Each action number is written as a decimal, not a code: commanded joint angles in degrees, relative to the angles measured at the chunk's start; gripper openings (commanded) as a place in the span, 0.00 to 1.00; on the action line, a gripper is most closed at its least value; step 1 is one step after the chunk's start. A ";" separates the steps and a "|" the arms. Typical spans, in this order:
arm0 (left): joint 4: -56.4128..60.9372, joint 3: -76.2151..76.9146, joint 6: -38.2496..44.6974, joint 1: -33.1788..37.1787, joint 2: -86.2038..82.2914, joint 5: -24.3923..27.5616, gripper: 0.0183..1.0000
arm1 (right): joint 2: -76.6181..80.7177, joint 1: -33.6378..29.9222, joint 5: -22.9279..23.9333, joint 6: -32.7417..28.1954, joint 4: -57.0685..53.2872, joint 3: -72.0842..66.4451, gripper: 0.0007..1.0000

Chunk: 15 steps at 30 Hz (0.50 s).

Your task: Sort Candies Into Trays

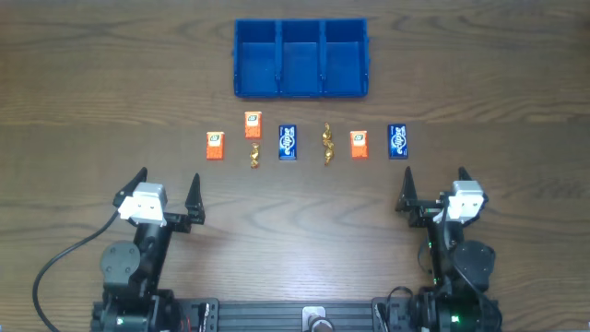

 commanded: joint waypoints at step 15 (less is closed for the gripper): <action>-1.92 -1.20 -0.24 0.09 -0.07 -0.31 1.00 | -0.39 0.28 0.57 0.72 -0.31 -0.20 1.00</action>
